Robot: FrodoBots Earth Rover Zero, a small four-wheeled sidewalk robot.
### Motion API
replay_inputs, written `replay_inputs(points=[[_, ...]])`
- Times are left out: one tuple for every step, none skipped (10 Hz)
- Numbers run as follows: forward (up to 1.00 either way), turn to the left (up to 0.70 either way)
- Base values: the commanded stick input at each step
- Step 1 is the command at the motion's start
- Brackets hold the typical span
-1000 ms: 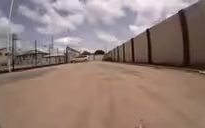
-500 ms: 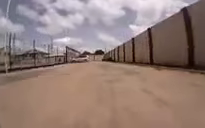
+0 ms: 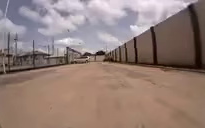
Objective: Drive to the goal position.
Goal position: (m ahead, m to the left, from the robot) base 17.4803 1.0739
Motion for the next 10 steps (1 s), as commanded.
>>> replay_inputs(points=[[0.85, 0.00], [0.85, 0.00], [0.85, 0.00], [0.85, 0.00], [0.85, 0.00], [0.85, 0.00], [0.85, 0.00], [0.85, 0.00], [0.85, 0.00], [0.85, 0.00]])
